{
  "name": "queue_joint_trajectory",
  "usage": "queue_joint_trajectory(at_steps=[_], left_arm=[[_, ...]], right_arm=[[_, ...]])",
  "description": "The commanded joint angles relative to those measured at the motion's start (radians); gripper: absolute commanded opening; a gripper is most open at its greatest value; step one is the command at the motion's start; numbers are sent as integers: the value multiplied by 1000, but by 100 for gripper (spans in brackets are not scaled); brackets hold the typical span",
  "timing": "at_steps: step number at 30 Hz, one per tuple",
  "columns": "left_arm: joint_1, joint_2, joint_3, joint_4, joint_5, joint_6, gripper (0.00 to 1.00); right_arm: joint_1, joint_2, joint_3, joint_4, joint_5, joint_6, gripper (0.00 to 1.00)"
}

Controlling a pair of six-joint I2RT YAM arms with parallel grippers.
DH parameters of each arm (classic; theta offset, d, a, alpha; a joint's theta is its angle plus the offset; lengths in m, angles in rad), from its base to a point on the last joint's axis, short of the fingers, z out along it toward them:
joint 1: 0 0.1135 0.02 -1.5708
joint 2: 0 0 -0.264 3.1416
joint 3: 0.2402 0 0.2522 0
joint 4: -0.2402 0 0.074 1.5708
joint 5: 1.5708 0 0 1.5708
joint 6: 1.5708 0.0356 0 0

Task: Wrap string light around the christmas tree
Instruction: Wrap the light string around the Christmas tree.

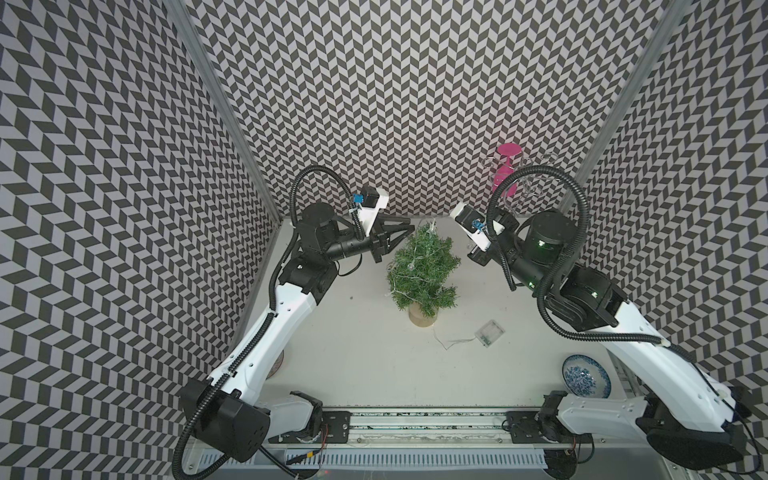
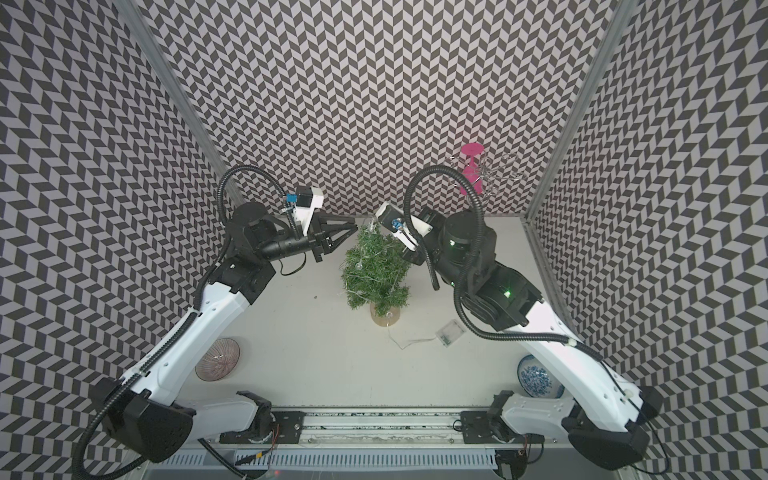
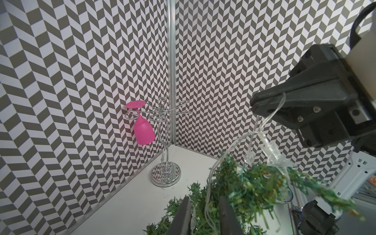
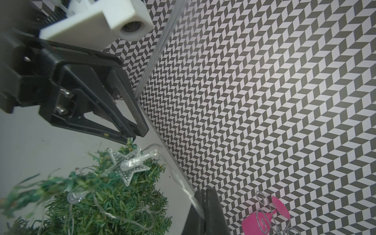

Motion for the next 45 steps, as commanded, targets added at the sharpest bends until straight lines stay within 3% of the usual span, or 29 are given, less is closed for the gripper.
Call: queue_joint_trajectory(at_steps=[1, 19, 35, 45], left_arm=[[4, -7, 12, 9, 12, -2, 29], [4, -9, 16, 8, 3, 0, 33], [16, -16, 22, 5, -4, 1, 34], [30, -20, 19, 3, -1, -1, 35]], right_arm=[[-4, 4, -16, 11, -10, 21, 3], [-3, -8, -68, -22, -60, 106, 14], [-2, -30, -101, -28, -111, 142, 33], [-3, -24, -79, -49, -109, 151, 39]])
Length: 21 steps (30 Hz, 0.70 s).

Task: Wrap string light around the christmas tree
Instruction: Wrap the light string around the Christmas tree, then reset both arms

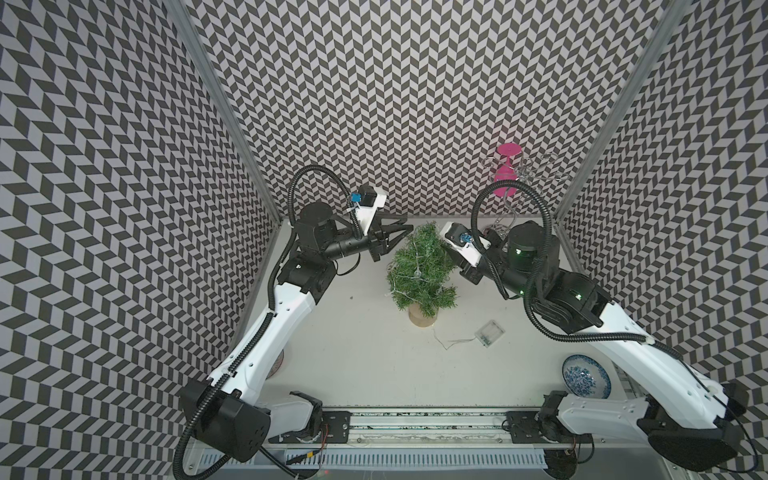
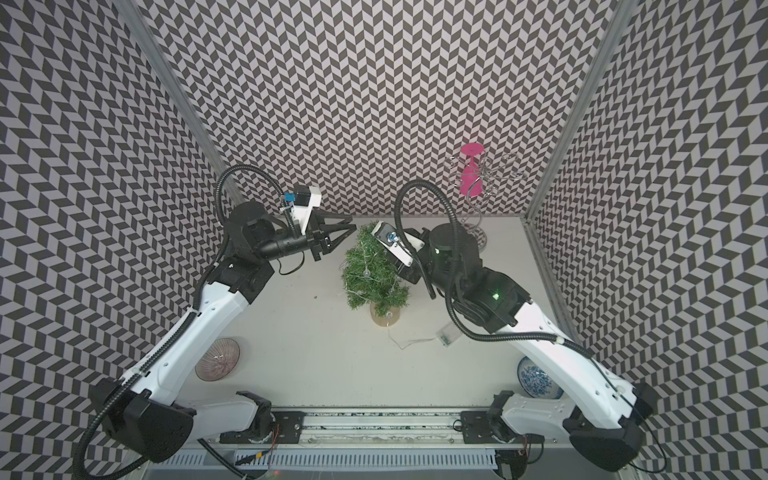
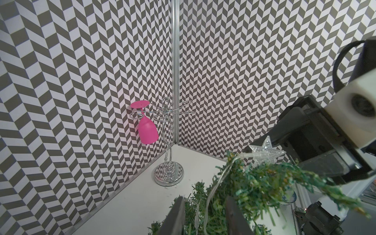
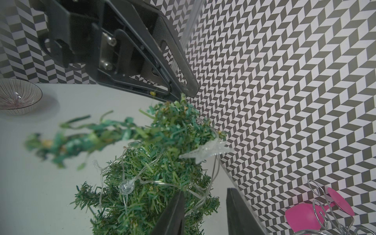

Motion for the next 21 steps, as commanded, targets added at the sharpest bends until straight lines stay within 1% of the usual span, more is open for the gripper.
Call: queue_joint_trajectory(at_steps=[1, 3, 7, 10, 13, 15, 17, 21], left_arm=[[10, -20, 21, 3, 4, -1, 35], [16, -21, 24, 3, 5, -1, 35], [53, -32, 25, 16, 3, -10, 37], [104, -40, 29, 32, 6, -34, 42], [159, -55, 17, 66, 4, -67, 47], [188, -62, 8, 82, 4, -82, 54], [220, -67, -11, 99, 4, -95, 61], [285, -75, -78, 157, -3, -138, 83]], right_arm=[[-3, -15, 37, 18, -5, 11, 42], [-3, -19, 48, 11, 4, 0, 46], [-5, -42, 36, 23, 29, -30, 48], [-10, -62, 28, 36, 43, -36, 50], [-50, -81, 24, 58, 25, -22, 52], [-92, -93, 21, 72, 4, -5, 54], [-162, -107, 9, 99, -47, 23, 56], [-364, -120, -53, 182, -184, 116, 62]])
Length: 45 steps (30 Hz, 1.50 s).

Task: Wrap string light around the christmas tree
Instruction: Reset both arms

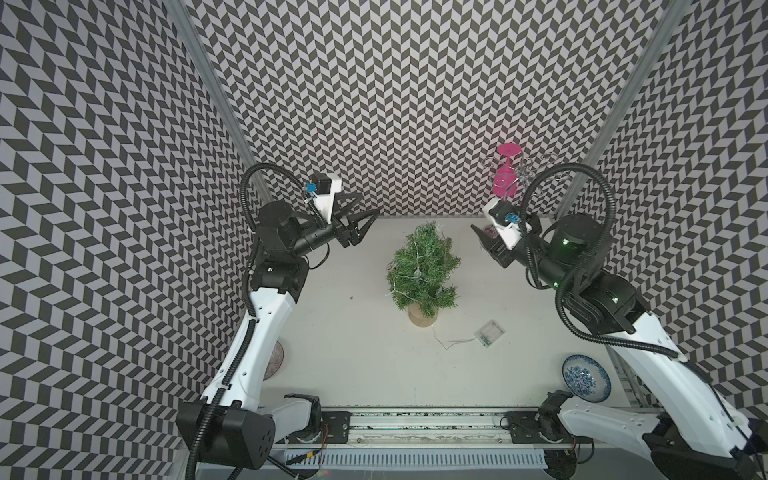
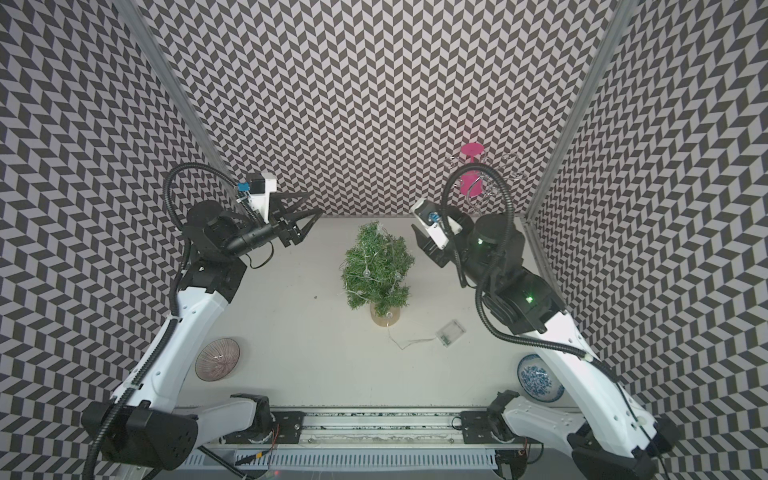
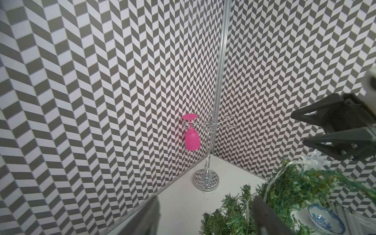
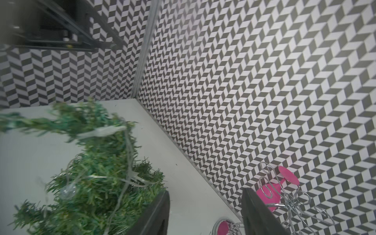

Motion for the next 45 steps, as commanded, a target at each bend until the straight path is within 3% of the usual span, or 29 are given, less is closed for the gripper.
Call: queue_joint_trajectory(at_steps=[1, 2, 5, 11, 15, 19, 26, 30, 36, 39, 43, 45], left_arm=[[47, -10, -58, 69, -3, -48, 91], [58, -10, -77, 77, -7, -54, 99], [97, -15, -163, 119, -81, -74, 100], [167, -65, -465, 300, -426, -70, 100], [169, -106, -675, 443, -618, -45, 99], [165, -76, -834, 597, -682, -84, 99], [140, 2, -958, 753, -784, 11, 99], [122, -6, -1049, 872, -856, 72, 99], [113, 47, -1157, 1191, -891, 136, 99], [114, 77, -1152, 1182, -900, 128, 99], [114, 196, -1206, 1380, -879, 139, 99], [112, 328, -1256, 1607, -850, 153, 99]], right_arm=[[-136, -11, -62, 137, -123, 111, 65], [-173, -9, -89, 162, -139, 135, 68], [-279, 1, -205, 281, -183, 245, 100], [-387, 14, -494, 549, -123, 445, 99], [-424, 13, -729, 744, 47, 541, 99], [-432, 34, -964, 1018, 200, 579, 99], [-435, 143, -1085, 1187, 347, 610, 99], [-439, 203, -1108, 1224, 327, 595, 99], [-439, 216, -1279, 1602, 269, 540, 99], [-440, 268, -1331, 1752, 260, 539, 99], [-440, 404, -1334, 1890, 193, 515, 99], [-439, 481, -1344, 2018, 143, 485, 99]])
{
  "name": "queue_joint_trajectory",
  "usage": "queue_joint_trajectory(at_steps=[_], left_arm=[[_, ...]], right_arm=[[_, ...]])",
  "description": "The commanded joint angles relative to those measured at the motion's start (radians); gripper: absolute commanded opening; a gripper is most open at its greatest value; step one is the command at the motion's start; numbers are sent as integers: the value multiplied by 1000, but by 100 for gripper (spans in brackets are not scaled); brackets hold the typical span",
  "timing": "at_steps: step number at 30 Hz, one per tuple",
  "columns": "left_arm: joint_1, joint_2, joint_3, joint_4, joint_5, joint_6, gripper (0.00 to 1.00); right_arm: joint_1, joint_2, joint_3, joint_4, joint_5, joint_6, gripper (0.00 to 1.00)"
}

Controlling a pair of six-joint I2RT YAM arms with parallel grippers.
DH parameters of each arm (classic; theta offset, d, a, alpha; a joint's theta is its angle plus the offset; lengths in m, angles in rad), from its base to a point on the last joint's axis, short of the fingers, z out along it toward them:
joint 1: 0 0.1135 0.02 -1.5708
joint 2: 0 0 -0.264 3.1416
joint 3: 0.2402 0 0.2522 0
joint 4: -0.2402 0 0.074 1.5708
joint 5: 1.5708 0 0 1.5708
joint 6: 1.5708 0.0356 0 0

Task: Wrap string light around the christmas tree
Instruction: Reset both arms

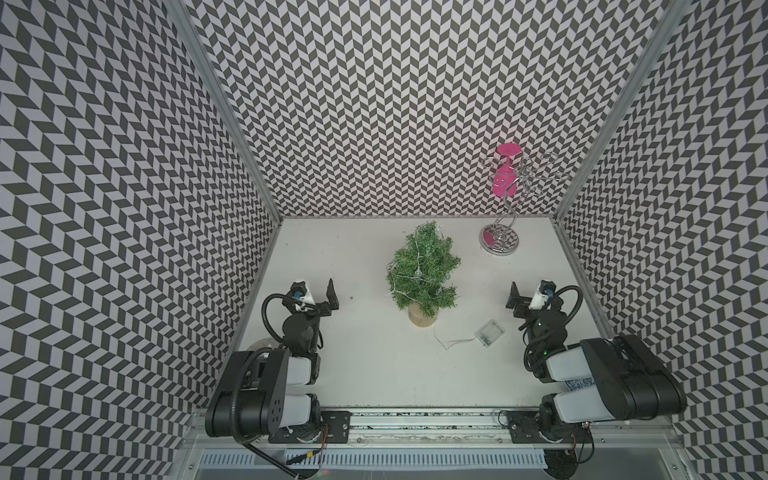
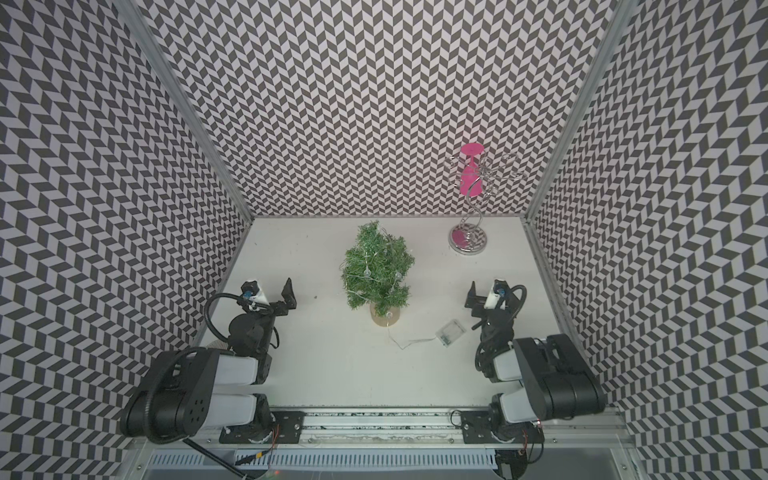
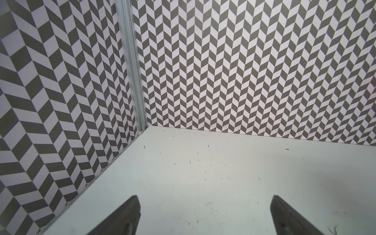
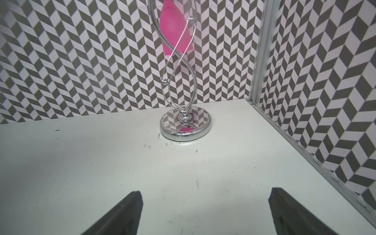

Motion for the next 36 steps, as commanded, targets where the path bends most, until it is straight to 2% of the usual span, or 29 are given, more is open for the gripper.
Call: queue_joint_trajectory(at_steps=[1, 3, 5, 8, 10, 12, 14, 25, 36], left_arm=[[-7, 189, -72, 436, 44, 37, 99], [-9, 144, -34, 300, 142, 86, 99], [-37, 110, -14, 219, 133, 117, 99], [-46, 156, 36, 205, 118, 124, 99], [-43, 122, 113, 12, 84, 106, 99], [-31, 126, 217, -196, 59, 72, 99], [8, 140, 191, -120, 123, 47, 99], [-17, 130, 202, -154, 80, 65, 99], [-12, 130, 203, -159, 89, 63, 99]], right_arm=[[-3, 84, -17, 324, -84, -47, 99], [-4, 51, -11, 257, -58, -33, 99], [-3, 41, 17, 190, -56, -30, 99], [-3, 68, 80, 118, -61, -33, 99], [-8, 57, 119, 17, -54, -20, 99], [-27, 57, 118, -6, -87, -7, 99], [-34, 66, 119, 12, -99, -4, 99], [-36, 61, 119, 13, -106, -1, 99], [-36, 61, 119, 14, -105, -3, 99]])
